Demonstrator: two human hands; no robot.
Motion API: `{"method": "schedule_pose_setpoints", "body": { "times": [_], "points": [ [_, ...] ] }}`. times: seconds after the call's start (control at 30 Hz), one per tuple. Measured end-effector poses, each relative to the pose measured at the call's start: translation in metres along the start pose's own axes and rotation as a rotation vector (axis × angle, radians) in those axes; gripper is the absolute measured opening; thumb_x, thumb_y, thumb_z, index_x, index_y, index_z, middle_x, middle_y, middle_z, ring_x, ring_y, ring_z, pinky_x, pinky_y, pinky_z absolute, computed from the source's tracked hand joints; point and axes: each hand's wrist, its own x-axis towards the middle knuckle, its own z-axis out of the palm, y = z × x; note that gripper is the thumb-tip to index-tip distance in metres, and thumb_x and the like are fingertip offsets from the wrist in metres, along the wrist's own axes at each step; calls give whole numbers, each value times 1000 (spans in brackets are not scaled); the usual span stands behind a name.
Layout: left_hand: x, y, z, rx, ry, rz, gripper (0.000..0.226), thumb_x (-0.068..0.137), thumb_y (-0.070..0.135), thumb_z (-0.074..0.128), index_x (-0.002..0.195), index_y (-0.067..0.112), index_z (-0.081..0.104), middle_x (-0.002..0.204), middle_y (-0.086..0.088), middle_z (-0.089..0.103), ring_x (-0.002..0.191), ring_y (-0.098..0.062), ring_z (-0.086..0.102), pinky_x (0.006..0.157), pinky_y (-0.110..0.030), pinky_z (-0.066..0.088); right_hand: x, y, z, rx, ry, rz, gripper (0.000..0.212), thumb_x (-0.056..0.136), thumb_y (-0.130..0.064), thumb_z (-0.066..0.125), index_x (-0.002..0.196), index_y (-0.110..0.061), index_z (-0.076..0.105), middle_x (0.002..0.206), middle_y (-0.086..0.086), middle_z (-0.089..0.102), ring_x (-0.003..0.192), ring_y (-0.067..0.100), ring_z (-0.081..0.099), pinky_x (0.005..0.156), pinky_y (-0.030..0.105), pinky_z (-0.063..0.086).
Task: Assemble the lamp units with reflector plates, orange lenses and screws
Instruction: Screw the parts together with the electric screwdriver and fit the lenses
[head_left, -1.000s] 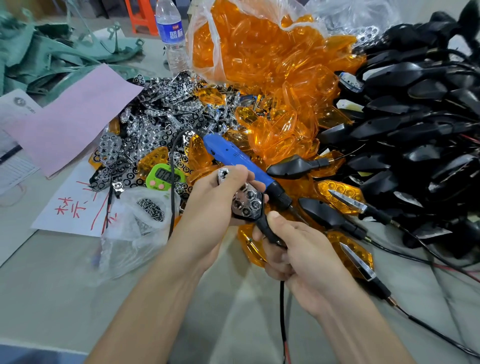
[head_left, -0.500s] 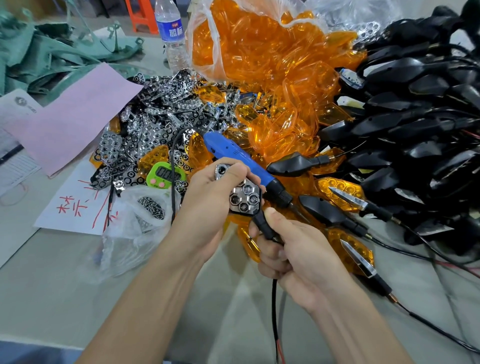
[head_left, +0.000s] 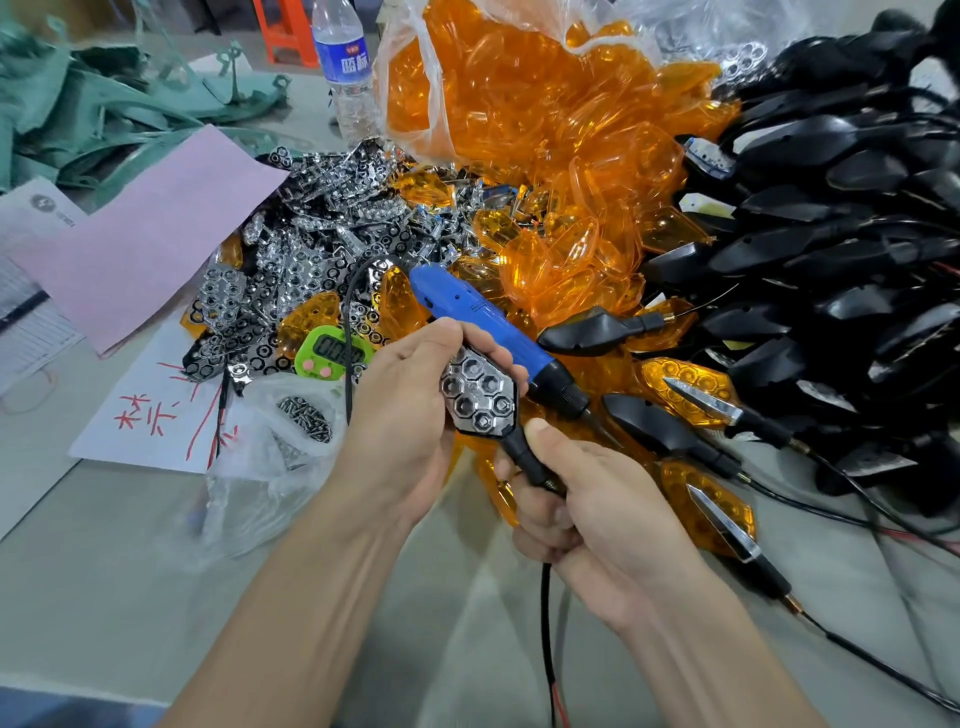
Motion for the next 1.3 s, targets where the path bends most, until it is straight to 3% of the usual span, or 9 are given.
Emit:
{"method": "schedule_pose_setpoints", "body": {
  "times": [0.1,0.2,0.37,0.47,0.63,0.8,0.97,1.2,1.3],
  "points": [
    [0,-2,1,-46,-27,-6,44,107,20,47,72,12,73,78,-13,68,75,-29,72,81,-44,62,-1,3,-1,-2,-14,-16,44,108,-35,46,85,-6,68,52,1,28,44,13,17,53,35,13],
    [0,-5,1,-123,-93,-53,34,93,37,56,82,12,77,83,-10,69,82,-27,71,84,-39,62,-1,5,-1,59,-28,-11,42,108,-34,45,88,-4,66,54,2,24,47,14,13,51,33,12],
    [1,0,-12,-134,-233,-160,63,92,58,45,118,11,78,121,-11,75,116,-22,71,103,-42,56,-4,7,-3,127,-9,-4,41,101,-37,51,84,-5,68,57,3,22,52,17,9,53,33,11],
    [4,8,-18,-24,-204,-184,57,90,51,45,110,14,82,123,-12,75,117,-23,71,92,-38,61,-5,5,-4,123,-12,-9,40,91,-42,56,84,-4,69,55,3,26,51,15,12,53,32,12],
    [1,16,-17,94,-202,-86,37,91,36,54,99,15,83,112,-14,77,104,-26,74,77,-36,62,-6,2,-3,130,-33,-5,41,87,-43,57,87,-3,67,57,3,25,52,16,11,51,30,14],
    [0,14,-8,184,-83,4,35,101,23,52,85,12,81,94,-15,77,89,-29,75,76,-40,63,-4,4,-3,124,-30,9,39,91,-42,57,83,-6,69,55,2,25,48,14,14,48,28,17],
    [-5,11,0,275,-12,39,35,108,8,43,89,1,73,90,-17,75,85,-28,74,72,-38,61,-4,11,-6,107,37,32,42,102,-38,53,81,-8,72,54,1,28,47,14,18,53,32,15],
    [-13,6,8,237,42,126,48,98,-2,41,70,13,77,83,-18,75,84,-30,73,79,-41,59,-5,13,-9,113,41,-17,42,103,-35,51,83,-4,71,53,2,26,47,15,17,46,28,21],
    [-14,1,10,182,74,148,36,87,6,46,68,15,75,78,-18,72,79,-30,71,76,-41,59,-5,15,-6,119,33,-24,42,103,-34,50,84,-3,71,53,3,26,47,15,17,46,27,21]
  ]
}}
